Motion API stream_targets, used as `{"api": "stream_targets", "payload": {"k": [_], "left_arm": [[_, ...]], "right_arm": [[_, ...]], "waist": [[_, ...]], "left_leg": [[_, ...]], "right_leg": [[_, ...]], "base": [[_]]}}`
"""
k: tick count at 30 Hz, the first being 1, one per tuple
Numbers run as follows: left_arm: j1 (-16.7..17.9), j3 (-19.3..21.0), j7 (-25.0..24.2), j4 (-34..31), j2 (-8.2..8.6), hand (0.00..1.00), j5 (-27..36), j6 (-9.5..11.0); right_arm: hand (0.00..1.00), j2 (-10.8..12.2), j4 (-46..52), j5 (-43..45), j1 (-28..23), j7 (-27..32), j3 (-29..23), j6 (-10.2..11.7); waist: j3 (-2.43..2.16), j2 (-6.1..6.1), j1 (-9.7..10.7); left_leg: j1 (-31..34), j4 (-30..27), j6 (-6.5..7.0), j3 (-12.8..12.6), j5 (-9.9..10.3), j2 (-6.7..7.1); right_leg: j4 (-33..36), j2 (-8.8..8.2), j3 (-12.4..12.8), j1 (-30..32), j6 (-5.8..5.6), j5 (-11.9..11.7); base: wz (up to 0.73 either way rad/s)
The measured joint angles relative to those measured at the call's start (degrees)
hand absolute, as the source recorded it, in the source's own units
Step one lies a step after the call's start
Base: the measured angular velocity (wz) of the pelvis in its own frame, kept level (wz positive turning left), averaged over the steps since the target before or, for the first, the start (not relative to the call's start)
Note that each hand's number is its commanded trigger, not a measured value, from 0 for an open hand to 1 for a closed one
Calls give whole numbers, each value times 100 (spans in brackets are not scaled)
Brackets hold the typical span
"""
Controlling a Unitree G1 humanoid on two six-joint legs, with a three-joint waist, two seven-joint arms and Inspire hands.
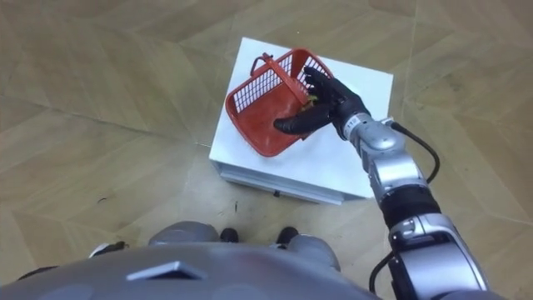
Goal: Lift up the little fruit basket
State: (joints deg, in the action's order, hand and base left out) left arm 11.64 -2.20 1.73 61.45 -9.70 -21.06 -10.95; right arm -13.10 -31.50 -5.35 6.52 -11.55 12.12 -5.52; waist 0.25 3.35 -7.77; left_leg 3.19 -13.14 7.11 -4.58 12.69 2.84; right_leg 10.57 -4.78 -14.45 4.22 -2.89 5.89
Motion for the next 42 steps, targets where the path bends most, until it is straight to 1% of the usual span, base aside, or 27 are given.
{"api": "stream_targets", "payload": {"k": [2, 6, 9, 12, 15, 16, 18, 20, 21, 22, 24, 26, 27, 28, 29, 30, 31, 33, 34, 35, 36, 37, 38, 39, 40, 42], "left_arm": [[4, 53, 0, 42, 35, 0, -1, 0], [43, 166, 4, 35, 47, 0, 0, 2], [52, 208, 15, 37, 52, 0, 7, 14], [55, 209, 46, 41, 52, 0, 8, 59], [54, 224, 92, 41, 53, 0, 7, 122], [54, 227, 129, 40, 55, 0, 16, 133], [52, 226, 187, 22, 78, 0, 16, 138], [95, 227, 258, 11, 130, 0, 15, 135], [113, 227, 282, -7, 141, 0, 17, 136], [127, 227, 310, -37, 144, 0, 19, 141], [122, 251, 328, -90, 144, 0, 27, 154], [123, 299, 401, -90, 146, 0, 20, 182], [125, 305, 415, -93, 141, 0, 15, 182], [117, 328, 442, -116, 124, 0, 11, 183], [115, 407, 479, -139, 122, 0, 15, 190], [115, 435, 519, -140, 126, 0, 15, 190], [126, 436, 583, -139, 126, 0, 30, 190], [110, 452, 688, -141, 133, 0, 21, 235], [79, 565, 739, -140, 156, 0, 31, 277], [50, 643, 811, -155, 186, 0, 19, 293], [52, 661, 834, -173, 198, 0, 20, 304], [53, 686, 870, -169, 210, 0, 20, 366], [65, 749, 876, -159, 212, 0, 15, 401], [83, 793, 881, -168, 213, 0, 11, 399], [121, 886, 905, -176, 210, 0, 13, 391], [180, 932, 932, -186, 202, 0, 13, 373]], "right_arm": [[0, 0, 58, 103, -16, 47, -7, 2], [0, 0, 163, 116, -55, 113, -114, 37], [0, -3, 183, 122, -87, 179, -297, 72], [0, -2, 288, 182, -94, 292, -376, 79], [0, -4, 437, 199, -103, 433, -480, 125], [0, -6, 584, 186, -153, 504, -520, 125], [0, -6, 947, 172, -318, 623, -630, 185], [0, 19, 1088, 207, -351, 830, -699, 250], [0, 29, 1102, 241, -357, 885, -730, 250], [0, 50, 1160, 296, -390, 1001, -810, 253], [0, 67, 1188, 298, -466, 1214, -930, 351], [0, 69, 1188, 204, -742, 1425, -1072, 469], [0, 69, 1190, 146, -837, 1469, -1099, 486], [0, 71, 1189, 108, -1020, 1548, -1132, 495], [0, 76, 1162, 80, -1188, 1598, -1136, 500], [0, 80, 1115, 63, -1268, 1615, -1136, 505], [0, 101, 907, 61, -1387, 1672, -1145, 512], [0, 200, 590, 62, -1516, 1801, -1250, 519], [0, 314, 262, 35, -1496, 1870, -1400, 532], [0, 369, -49, -33, -1504, 1938, -1525, 534], [0, 369, -229, -56, -1505, 1956, -1571, 545], [0, 367, -627, -133, -1509, 1978, -1703, 560], [0, 366, -1058, -201, -1518, 2013, -1856, 562], [0, 367, -1251, -250, -1547, 2040, -1925, 562], [0, 365, -1528, -375, -1609, 2106, -2022, 559], [0, 362, -1923, -511, -1656, 2186, -2060, 564]], "waist": [[-5, 10, 1], [-10, 19, 21], [-10, 21, 24], [-3, 54, 122], [12, 86, 149], [16, 97, 166], [13, 99, 203], [14, 77, 317], [8, 76, 342], [-7, 66, 367], [-12, 56, 454], [-25, -9, 578], [-33, -25, 612], [-51, -38, 629], [-43, -49, 630], [-37, -59, 644], [-22, -82, 746], [-35, -105, 823], [-33, -111, 903], [-34, -107, 918], [-39, -104, 934], [-51, -93, 959], [-41, -99, 965], [-54, -108, 983], [-56, -99, 968], [-58, -99, 993]], "left_leg": [[0, -11, 0, -9, 0, 1], [-45, -11, -2, -22, -1, -2], [-94, 21, -1, -35, -1, -3], [-102, 52, -2, -51, -1, -6], [-160, 61, -5, -107, -3, -14], [-189, 91, -4, -131, -3, -17], [-264, 159, -4, -162, -3, -19], [-361, 216, -4, -188, -2, -19], [-388, 245, -4, -208, -2, -18], [-397, 261, -4, -257, -2, -19], [-422, 258, -4, -278, -3, -20], [-497, 256, -4, -325, -3, -19], [-503, 256, -4, -337, -3, -18], [-528, 268, -5, -410, -3, -17], [-563, 277, -5, -481, -3, -19], [-593, 280, -5, -478, -3, -19], [-624, 291, -5, -473, -3, -22], [-705, 396, -13, -477, 3, -36], [-731, 441, -52, -474, 29, -60], [-778, 494, -55, -489, 30, -70], [-792, 496, -55, -495, 30, -74], [-826, 496, -56, -493, 31, -80], [-895, 507, -68, -494, 38, -92], [-918, 518, -72, -492, 40, -98], [-979, 548, -80, -493, 44, -106], [-987, 543, -98, -500, 55, -120]], "right_leg": [[3, -8, 3, 0, 0, 0], [10, -8, 15, -31, 0, 0], [19, -6, 21, -65, 0, 0], [19, 5, 41, -69, 3, -2], [13, 22, 101, -79, 4, -3], [5, 36, 161, -95, 4, -3], [-5, 44, 196, -108, 2, -5], [-34, 64, 281, -178, 2, -5], [-58, 71, 318, -192, 0, -6], [-99, 78, 354, -198, -5, -8], [-103, 77, 367, -211, -10, -12], [-132, 72, 362, -309, -11, -11], [-148, 71, 366, -319, -11, -11], [-176, 74, 417, -325, -16, -8], [-195, 81, 502, -338, -24, -3], [-198, 81, 504, -368, -27, -2], [-199, 83, 498, -417, -32, 1], [-196, 105, 523, -436, -44, 12], [-195, 155, 582, -432, -40, 12], [-187, 176, 617, -436, -32, 7], [-184, 182, 629, -446, -30, 6], [-187, 187, 625, -481, -28, 4], [-192, 199, 626, -551, -26, 4], [-192, 204, 627, -569, -19, 9], [-191, 218, 629, -613, -7, 20], [-187, 233, 637, -617, 6, 27]], "base": [[0], [0], [-2], [-1], [-10], [-11], [-10], [-8], [-13], [-15], [-8], [0], [-6], [-26], [-33], [-22], [-4], [-3], [-14], [-11], [-7], [0], [0], [0], [-4], [-2]]}}
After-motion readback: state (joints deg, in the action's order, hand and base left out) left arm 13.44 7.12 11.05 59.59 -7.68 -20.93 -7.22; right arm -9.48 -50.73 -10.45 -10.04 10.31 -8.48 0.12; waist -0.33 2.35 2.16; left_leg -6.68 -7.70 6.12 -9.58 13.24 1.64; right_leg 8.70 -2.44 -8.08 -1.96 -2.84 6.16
